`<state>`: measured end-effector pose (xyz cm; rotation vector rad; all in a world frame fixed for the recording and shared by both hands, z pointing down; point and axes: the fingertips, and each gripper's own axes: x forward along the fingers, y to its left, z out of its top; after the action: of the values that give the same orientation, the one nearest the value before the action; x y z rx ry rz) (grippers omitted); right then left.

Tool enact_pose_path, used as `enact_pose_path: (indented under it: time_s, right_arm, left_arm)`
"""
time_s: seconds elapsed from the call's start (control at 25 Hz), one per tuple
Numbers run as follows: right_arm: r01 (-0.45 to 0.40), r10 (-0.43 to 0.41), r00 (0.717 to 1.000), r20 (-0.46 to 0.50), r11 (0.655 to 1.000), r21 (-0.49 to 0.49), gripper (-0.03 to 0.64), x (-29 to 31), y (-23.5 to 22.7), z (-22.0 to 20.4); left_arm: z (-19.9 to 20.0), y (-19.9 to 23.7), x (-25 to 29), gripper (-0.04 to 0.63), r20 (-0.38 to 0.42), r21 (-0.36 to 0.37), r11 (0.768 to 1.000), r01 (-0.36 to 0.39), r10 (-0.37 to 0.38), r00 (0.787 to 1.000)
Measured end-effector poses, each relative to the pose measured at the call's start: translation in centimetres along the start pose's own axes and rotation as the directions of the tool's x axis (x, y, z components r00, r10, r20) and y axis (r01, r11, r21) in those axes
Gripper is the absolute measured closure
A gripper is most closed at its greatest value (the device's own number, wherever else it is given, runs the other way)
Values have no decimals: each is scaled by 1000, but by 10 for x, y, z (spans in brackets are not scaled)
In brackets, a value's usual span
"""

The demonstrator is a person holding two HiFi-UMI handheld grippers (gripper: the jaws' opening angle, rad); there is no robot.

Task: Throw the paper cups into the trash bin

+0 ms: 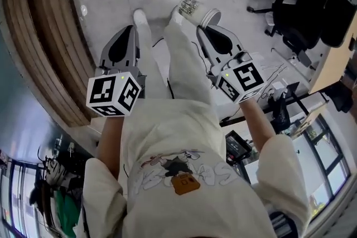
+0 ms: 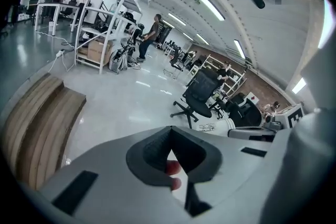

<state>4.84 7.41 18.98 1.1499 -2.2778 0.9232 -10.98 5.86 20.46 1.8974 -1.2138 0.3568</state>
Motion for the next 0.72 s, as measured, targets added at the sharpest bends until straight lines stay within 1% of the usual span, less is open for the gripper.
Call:
enact_pose_path:
  time_s: [0.08, 0.2, 0.28, 0.4, 0.56, 0.64, 0.72]
  right_arm:
    - [-15, 14, 999, -31, 999, -43, 591, 20, -16, -10]
    - [-33, 22, 997, -80, 990, -138, 591, 56, -41, -28]
    - [-51, 32, 993, -113, 985, -167, 591, 77, -55, -43]
    - [-79, 54, 988, -142, 982, -173, 591, 108, -75, -65]
    - [-108, 75, 979, -189, 980, -168, 591, 151, -101, -103]
    - [-111, 77, 975, -208, 982, -152, 591, 175, -117, -126]
    - [-108, 78, 974, -215, 986, -130, 591, 199, -132, -146]
  left_arm:
    - [-12, 5, 21, 592, -12, -6, 1000, 1, -1, 1000]
    - [-33, 17, 59, 592, -29, -25, 1000, -9, 9, 1000]
    - [-47, 23, 80, 593, -38, -40, 999, -17, 16, 999]
    - [-65, 36, 113, 593, -38, -69, 997, -31, 28, 999]
    - [-95, 59, 157, 592, -49, -140, 988, -65, 59, 997]
    - [-110, 69, 178, 592, -61, -154, 985, -75, 66, 996]
    - [-124, 80, 196, 592, -77, -150, 985, -87, 76, 994]
